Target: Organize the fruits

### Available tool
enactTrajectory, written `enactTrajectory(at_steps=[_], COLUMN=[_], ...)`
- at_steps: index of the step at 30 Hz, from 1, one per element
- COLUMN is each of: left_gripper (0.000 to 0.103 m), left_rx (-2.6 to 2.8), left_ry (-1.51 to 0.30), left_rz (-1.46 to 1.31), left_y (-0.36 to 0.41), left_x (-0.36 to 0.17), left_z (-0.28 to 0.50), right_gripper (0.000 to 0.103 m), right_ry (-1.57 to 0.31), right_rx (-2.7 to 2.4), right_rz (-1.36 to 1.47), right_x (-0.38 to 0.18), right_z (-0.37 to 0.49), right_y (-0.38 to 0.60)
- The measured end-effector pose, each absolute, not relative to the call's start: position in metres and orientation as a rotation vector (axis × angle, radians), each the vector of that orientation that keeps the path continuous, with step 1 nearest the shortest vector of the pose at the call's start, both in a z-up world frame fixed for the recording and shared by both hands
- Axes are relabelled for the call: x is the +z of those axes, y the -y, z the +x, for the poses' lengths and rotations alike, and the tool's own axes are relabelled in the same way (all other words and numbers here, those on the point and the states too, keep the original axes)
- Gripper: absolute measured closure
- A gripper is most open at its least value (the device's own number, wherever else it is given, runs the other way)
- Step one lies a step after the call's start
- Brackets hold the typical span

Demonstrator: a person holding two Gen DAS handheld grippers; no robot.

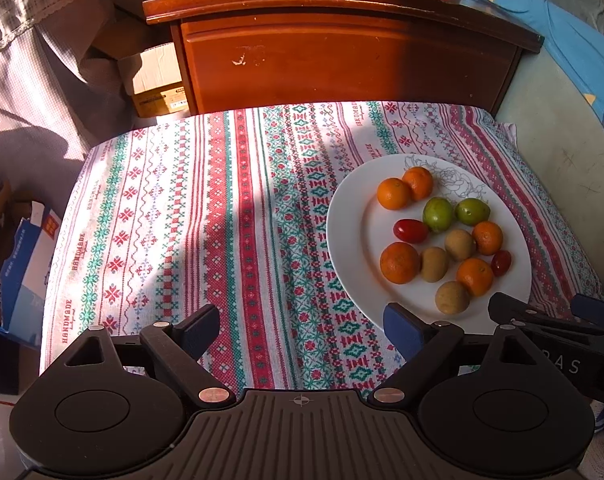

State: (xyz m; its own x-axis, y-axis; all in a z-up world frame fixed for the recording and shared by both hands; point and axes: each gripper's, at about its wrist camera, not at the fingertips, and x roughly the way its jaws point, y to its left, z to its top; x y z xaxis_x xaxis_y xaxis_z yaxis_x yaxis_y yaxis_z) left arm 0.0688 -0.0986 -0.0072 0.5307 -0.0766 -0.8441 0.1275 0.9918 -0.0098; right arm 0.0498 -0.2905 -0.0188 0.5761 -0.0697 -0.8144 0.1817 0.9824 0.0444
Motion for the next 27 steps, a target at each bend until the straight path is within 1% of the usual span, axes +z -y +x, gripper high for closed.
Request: enactTrajectory(at_steps=[27], left_gripper=[0.012], left_rx=[-0.072], left_ry=[-1.008], left_rz=[0.14], left_y=[0.1075], left_x=[-0.0141], left_z=[0.0679], right_gripper=[0.009], right_ry=[-0.963], right_rx=[-0.151], right_rz=[0.065], right_x=[-0.022], right_z=[0.0542], right_y=[0.2879])
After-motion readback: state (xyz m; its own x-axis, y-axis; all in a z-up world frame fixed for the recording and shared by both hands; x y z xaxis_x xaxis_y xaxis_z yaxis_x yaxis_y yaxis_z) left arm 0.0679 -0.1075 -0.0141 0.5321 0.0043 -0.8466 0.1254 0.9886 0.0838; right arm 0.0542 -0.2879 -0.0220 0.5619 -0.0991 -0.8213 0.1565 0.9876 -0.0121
